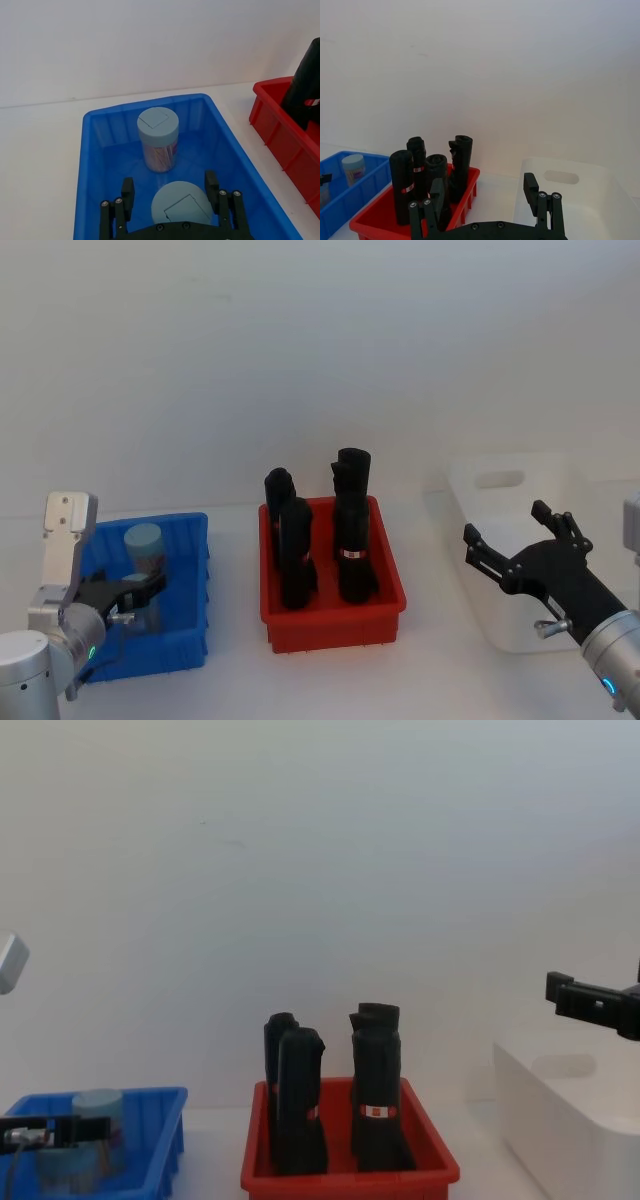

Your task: Pick the cotton swabs from the blue box and place them into the white box.

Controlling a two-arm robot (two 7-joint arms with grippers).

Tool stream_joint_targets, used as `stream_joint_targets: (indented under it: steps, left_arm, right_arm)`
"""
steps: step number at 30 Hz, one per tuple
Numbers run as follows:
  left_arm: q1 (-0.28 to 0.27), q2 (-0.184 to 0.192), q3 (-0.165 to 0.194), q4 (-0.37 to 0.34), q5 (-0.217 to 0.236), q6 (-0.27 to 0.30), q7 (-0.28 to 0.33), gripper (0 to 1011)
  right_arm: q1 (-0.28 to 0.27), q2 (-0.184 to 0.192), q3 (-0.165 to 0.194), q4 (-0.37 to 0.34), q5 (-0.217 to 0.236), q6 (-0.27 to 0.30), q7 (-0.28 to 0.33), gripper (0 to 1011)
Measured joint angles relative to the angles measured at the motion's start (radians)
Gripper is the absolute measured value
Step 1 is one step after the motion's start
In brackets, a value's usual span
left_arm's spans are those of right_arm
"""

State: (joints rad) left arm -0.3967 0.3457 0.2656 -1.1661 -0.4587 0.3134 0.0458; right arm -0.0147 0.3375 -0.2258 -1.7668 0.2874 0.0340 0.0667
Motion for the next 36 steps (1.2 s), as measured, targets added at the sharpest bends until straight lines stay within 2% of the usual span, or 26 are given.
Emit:
stream_joint_targets:
  steps: [10, 26, 36]
  left_arm:
    - [0.012, 0.004, -0.006, -0.005, -0.003, 0.015, 0.001, 670]
    - [0.032, 0.005, -0.005, -0.051, -0.013, 0.014, -0.028, 669]
    - [0.051, 0.021, -0.009, -0.159, 0.026, 0.003, -0.034, 669]
  right_arm:
    - [0.0, 0.0, 0.0, 0.0, 0.0, 0.0, 0.0, 1002]
    - [0.0, 0.0, 0.0, 0.0, 0.0, 0.0, 0.0, 1002]
    - [0.0, 0.0, 0.0, 0.0, 0.0, 0.0, 0.0, 1002]
